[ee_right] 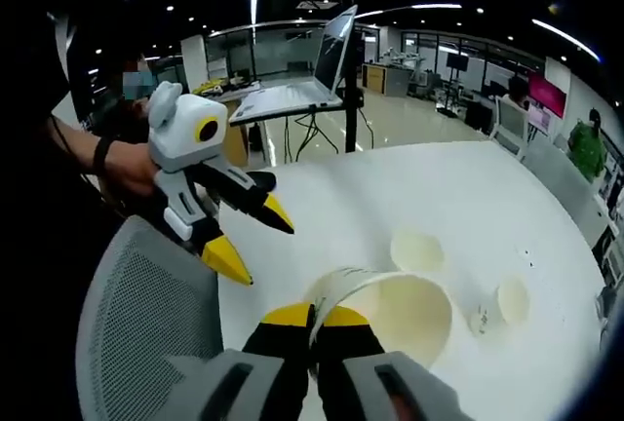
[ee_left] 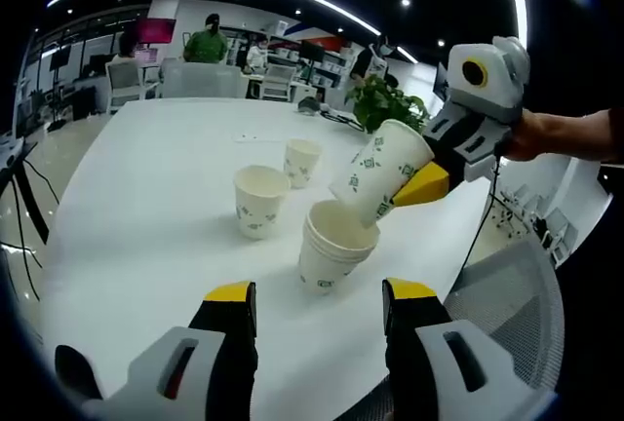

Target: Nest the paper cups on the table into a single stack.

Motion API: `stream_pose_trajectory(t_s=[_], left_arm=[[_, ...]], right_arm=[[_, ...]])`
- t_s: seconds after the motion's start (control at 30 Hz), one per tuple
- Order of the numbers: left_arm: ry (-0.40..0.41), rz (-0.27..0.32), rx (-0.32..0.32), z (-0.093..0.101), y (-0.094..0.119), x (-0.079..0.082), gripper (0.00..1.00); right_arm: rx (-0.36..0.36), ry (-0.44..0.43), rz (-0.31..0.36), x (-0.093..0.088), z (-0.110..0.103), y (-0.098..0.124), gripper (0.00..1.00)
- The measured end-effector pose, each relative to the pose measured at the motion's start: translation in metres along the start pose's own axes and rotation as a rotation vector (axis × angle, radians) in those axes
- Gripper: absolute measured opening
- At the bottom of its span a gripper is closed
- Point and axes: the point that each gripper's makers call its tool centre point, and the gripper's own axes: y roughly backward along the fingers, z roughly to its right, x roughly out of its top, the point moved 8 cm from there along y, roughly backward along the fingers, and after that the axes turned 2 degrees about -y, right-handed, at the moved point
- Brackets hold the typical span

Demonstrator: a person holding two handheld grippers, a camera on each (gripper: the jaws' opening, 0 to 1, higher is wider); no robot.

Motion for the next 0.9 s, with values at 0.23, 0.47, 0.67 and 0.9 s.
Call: stream_pose_trajectory(t_s=[0.23,0.47,0.67,0.9], left_arm=[[0.002,0.000,0.007,0.000,0.002,0.001,0.50],[0.006,-0.001,0.010,0.000,0.003,0.000,0.50],[0.012,0.000,0.014,-0.003,0.003,-0.001,0.50],[0.016,-0.002,0.016,-0.004,0.002,-0.002,0.50]], right_arm=[[0.020,0.035,-0.040,0.000,0.003,-0.008,0.00],[0.021,0.058,-0.078,-0.002,0.006,-0.014,0.00],[0.025,0.071,-0.098,-0.005,0.007,-0.019,0.00],[0.026,0.078,-0.114,-0.005,0.007,-0.025,0.01]])
